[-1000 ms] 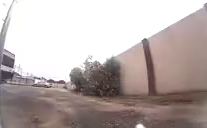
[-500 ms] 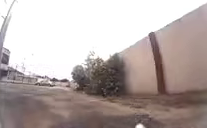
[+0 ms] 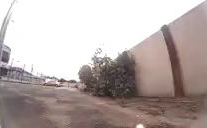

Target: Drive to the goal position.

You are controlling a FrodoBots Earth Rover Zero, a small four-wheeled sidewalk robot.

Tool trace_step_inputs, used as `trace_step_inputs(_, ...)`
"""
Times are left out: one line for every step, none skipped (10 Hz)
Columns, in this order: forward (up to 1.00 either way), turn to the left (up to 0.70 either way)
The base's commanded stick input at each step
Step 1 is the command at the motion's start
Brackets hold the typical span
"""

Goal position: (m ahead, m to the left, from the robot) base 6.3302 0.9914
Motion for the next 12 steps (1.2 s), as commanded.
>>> trace_step_inputs(1.00,0.00)
trace_step_inputs(1.00,0.00)
trace_step_inputs(1.00,0.00)
trace_step_inputs(1.00,0.04)
trace_step_inputs(1.00,0.27)
trace_step_inputs(1.00,0.40)
trace_step_inputs(1.00,0.40)
trace_step_inputs(1.00,0.40)
trace_step_inputs(1.00,0.40)
trace_step_inputs(1.00,0.40)
trace_step_inputs(1.00,0.29)
trace_step_inputs(1.00,0.00)
